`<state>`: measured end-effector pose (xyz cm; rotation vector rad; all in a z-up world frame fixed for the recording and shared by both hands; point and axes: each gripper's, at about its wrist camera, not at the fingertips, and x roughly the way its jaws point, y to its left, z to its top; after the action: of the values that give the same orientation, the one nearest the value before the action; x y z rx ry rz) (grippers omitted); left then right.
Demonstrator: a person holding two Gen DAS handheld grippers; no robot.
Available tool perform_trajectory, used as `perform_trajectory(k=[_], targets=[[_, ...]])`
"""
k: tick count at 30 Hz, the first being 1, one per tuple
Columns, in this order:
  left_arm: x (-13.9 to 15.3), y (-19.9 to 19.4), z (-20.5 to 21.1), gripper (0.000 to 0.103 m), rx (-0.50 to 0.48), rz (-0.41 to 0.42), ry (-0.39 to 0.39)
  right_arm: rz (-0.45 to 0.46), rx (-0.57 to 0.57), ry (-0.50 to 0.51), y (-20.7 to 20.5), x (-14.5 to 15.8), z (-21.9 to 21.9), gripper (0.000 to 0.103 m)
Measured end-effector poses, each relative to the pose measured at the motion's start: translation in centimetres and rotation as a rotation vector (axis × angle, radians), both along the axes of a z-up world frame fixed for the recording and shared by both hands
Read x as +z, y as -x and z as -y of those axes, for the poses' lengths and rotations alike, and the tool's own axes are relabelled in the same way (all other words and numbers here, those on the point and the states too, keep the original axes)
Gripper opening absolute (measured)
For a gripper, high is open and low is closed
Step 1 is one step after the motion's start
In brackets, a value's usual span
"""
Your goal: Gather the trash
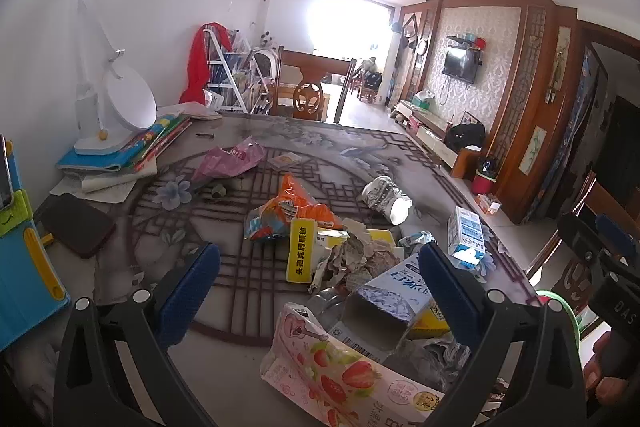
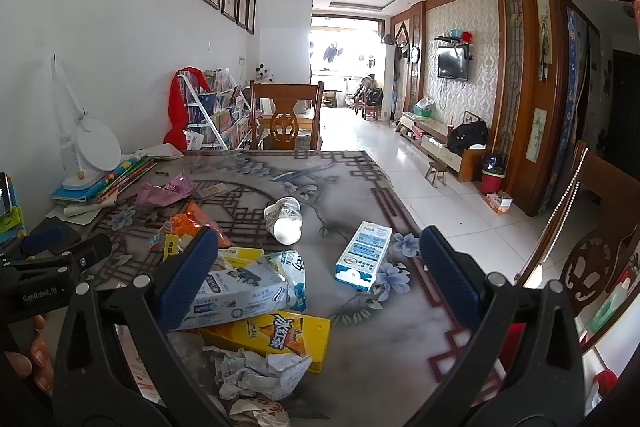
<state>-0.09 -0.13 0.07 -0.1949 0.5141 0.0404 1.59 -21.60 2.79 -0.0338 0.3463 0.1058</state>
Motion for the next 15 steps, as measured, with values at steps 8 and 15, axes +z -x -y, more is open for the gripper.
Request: perform_trajectory(k=[8,15], targets=[[-0.26,0.1,-0.07,0.095,0.009,-0.008,0.006,-0.007,0.001,0.0,-0.18,0.05,-0.13,0.099],[-0.33,0.04,-0.19,0.095,0.009,-0.012,0.011,-0.007,0.001,-0.001,-0.15,-0.02,-0.12,0.099]])
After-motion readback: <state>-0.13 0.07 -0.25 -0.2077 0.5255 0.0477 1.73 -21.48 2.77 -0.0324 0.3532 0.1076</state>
